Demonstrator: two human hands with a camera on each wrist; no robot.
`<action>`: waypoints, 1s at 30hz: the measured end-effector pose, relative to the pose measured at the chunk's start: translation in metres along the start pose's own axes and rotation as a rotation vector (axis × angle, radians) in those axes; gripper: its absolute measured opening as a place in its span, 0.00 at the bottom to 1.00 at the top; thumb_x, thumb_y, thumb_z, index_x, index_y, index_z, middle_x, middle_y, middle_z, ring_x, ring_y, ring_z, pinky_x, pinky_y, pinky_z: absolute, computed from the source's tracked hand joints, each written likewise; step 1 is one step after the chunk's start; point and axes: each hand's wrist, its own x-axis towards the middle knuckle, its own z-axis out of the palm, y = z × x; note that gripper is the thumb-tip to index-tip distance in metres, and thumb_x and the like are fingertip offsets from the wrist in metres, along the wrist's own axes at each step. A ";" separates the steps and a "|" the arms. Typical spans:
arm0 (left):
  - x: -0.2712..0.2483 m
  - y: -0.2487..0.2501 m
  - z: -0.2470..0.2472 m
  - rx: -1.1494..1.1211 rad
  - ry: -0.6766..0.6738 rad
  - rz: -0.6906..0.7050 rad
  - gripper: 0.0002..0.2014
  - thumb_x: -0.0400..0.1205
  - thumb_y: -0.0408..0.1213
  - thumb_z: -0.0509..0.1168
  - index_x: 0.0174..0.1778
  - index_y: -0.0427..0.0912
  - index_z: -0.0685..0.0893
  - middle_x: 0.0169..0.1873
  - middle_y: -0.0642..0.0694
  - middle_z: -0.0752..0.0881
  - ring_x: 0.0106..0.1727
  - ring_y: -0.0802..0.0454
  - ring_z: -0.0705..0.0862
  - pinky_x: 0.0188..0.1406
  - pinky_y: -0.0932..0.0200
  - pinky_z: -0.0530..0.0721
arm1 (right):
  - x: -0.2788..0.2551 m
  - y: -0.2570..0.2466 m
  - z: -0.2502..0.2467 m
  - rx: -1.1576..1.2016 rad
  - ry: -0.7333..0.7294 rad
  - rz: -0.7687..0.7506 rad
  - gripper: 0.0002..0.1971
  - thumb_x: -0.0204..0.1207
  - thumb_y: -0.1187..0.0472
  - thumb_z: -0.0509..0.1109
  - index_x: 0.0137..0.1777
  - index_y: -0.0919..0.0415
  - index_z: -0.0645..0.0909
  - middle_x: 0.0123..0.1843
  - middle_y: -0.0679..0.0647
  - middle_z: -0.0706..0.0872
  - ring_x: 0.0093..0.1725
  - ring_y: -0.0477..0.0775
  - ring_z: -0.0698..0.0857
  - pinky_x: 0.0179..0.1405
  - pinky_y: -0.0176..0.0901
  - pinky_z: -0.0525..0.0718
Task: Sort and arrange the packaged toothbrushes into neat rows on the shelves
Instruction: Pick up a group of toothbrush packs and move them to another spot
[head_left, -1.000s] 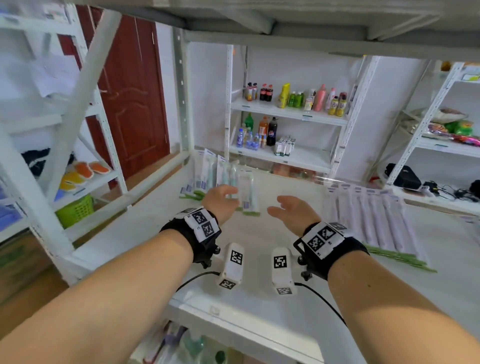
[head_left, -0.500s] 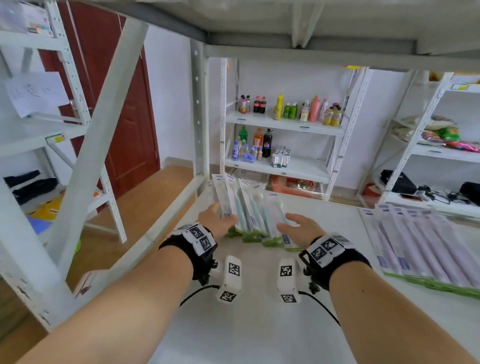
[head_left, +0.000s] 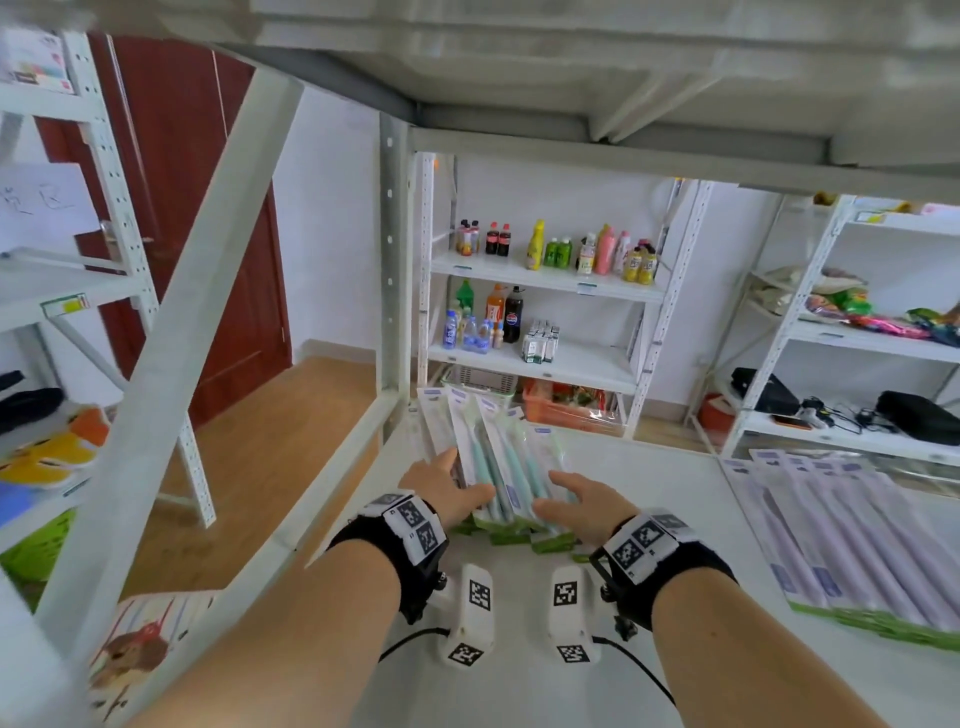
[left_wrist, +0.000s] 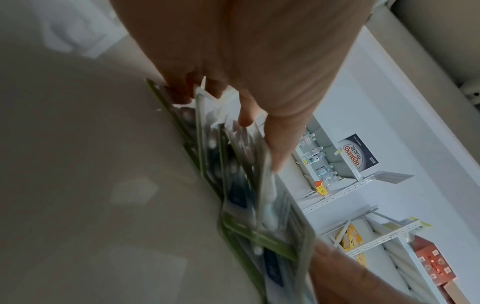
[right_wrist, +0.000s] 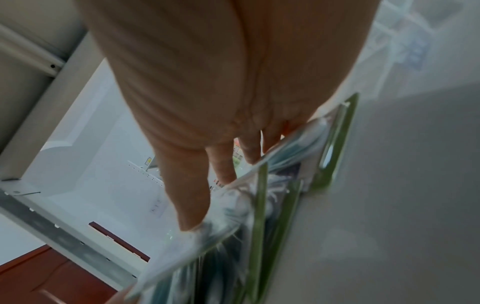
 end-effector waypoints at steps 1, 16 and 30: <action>-0.001 0.000 -0.001 -0.008 -0.003 0.006 0.43 0.73 0.62 0.66 0.81 0.50 0.59 0.72 0.42 0.75 0.68 0.43 0.77 0.68 0.49 0.77 | 0.000 0.000 0.000 0.016 0.005 -0.001 0.36 0.74 0.43 0.70 0.79 0.53 0.64 0.81 0.55 0.66 0.78 0.55 0.67 0.73 0.43 0.64; -0.062 -0.022 -0.016 -0.176 -0.016 0.027 0.36 0.76 0.48 0.70 0.79 0.46 0.65 0.62 0.44 0.82 0.58 0.46 0.83 0.62 0.48 0.81 | -0.047 -0.022 0.024 0.084 -0.026 -0.036 0.37 0.70 0.46 0.75 0.77 0.53 0.67 0.76 0.52 0.72 0.71 0.51 0.73 0.47 0.26 0.73; -0.127 -0.042 -0.028 -0.209 -0.023 0.004 0.30 0.75 0.43 0.71 0.74 0.51 0.70 0.50 0.56 0.81 0.38 0.68 0.80 0.26 0.79 0.72 | -0.097 -0.032 0.043 -0.010 -0.049 -0.086 0.25 0.72 0.50 0.74 0.69 0.54 0.78 0.70 0.50 0.79 0.67 0.49 0.77 0.58 0.35 0.69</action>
